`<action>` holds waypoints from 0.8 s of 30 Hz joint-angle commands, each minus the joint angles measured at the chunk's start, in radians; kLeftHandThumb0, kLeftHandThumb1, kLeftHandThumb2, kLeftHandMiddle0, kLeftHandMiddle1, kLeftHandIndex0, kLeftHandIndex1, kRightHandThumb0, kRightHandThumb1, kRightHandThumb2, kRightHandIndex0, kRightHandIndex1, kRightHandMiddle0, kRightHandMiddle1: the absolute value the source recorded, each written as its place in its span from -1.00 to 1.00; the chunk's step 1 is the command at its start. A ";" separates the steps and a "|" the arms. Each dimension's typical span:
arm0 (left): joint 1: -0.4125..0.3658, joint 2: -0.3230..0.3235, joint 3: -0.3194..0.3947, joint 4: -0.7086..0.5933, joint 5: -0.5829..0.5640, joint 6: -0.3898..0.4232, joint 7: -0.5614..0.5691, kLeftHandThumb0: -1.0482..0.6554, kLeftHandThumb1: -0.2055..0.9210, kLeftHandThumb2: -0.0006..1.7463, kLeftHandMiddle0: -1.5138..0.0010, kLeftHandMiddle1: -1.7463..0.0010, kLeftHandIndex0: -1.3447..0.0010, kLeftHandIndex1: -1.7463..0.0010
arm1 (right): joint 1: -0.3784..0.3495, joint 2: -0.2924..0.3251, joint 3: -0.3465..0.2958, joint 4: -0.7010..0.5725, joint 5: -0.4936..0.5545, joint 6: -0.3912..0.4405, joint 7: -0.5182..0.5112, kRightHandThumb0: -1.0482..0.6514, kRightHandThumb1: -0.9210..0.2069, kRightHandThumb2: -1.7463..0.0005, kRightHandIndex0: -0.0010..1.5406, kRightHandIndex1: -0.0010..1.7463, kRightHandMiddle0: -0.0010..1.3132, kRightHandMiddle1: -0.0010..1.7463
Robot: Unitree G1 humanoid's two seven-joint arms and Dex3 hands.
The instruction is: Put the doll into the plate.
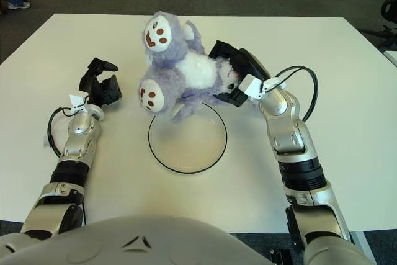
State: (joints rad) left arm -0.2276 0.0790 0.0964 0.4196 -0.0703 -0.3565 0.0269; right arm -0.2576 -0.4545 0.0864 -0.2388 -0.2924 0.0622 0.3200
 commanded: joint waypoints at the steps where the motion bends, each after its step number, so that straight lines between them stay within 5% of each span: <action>1: 0.088 -0.049 -0.006 0.060 0.002 -0.003 0.008 -0.25 0.36 0.16 -0.51 -1.00 0.37 -1.00 | 0.020 -0.008 0.001 -0.035 -0.001 -0.020 0.007 0.23 0.75 -1.00 0.17 0.97 0.02 1.00; 24: 0.093 -0.050 -0.011 0.057 0.009 -0.008 0.013 -0.25 0.36 0.15 -0.52 -1.00 0.37 -1.00 | 0.092 -0.015 0.013 -0.039 0.063 -0.081 0.107 0.23 0.68 -0.89 0.19 0.82 -0.01 1.00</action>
State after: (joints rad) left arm -0.2272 0.0790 0.0958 0.4192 -0.0688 -0.3568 0.0325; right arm -0.1695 -0.4583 0.1025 -0.2810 -0.2444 0.0058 0.4236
